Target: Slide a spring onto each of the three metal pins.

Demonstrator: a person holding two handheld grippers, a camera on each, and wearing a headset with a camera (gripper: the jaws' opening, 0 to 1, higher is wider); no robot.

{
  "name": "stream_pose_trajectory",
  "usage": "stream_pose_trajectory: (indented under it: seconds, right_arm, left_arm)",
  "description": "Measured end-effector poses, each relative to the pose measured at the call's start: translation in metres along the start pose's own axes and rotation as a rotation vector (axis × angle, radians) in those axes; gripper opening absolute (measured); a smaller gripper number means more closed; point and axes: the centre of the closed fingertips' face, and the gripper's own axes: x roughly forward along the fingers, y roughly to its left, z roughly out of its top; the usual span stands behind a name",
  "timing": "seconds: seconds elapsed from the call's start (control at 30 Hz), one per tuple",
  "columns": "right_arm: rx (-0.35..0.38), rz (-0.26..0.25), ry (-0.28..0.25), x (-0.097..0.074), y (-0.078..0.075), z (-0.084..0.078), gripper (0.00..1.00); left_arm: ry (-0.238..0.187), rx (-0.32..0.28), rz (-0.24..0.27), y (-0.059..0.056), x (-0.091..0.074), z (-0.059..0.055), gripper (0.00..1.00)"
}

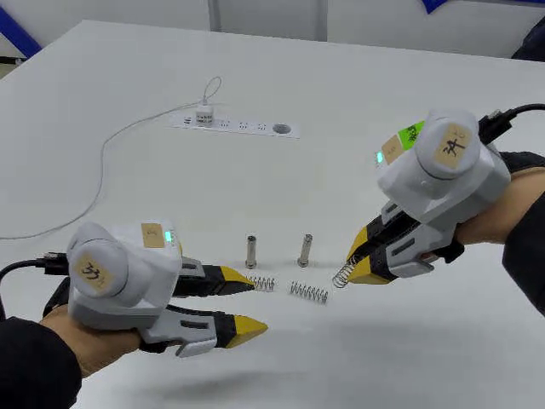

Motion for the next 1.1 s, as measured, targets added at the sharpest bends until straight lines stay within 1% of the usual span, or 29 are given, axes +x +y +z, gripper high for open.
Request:
stream_pose_trajectory:
  seconds: [0.17,0.4,0.57,0.7,0.77,0.87,1.0,1.1]
  right_arm:
    - [0.009,-0.023,0.018,-0.006,-0.009,-0.004,0.12]
    - [0.02,-0.04,0.042,-0.009,-0.022,-0.009,0.12]
    - [0.039,-0.067,0.055,-0.014,-0.038,-0.015,0.12]
    - [0.05,-0.094,0.084,-0.016,-0.051,-0.023,0.12]
    - [0.055,-0.105,0.1,-0.015,-0.058,-0.027,0.12]
    - [0.075,-0.107,0.11,-0.01,-0.065,-0.032,0.12]
    - [0.096,-0.109,0.146,-0.001,-0.073,-0.043,0.12]
    - [0.12,-0.107,0.15,0.004,-0.077,-0.046,0.12]
  left_arm:
    - [-0.015,-0.018,0.034,0.006,-0.009,-0.002,0.33]
    - [-0.027,-0.035,0.064,0.01,-0.014,-0.003,0.37]
    - [-0.031,-0.052,0.086,0.011,-0.017,-0.004,0.42]
    - [-0.034,-0.061,0.099,0.011,-0.018,-0.006,0.45]
    - [-0.036,-0.066,0.103,0.011,-0.019,-0.006,0.46]
    - [-0.04,-0.074,0.109,0.01,-0.019,-0.006,0.49]
    - [-0.04,-0.084,0.114,0.009,-0.019,-0.008,0.52]
    - [-0.041,-0.09,0.116,0.008,-0.018,-0.009,0.53]
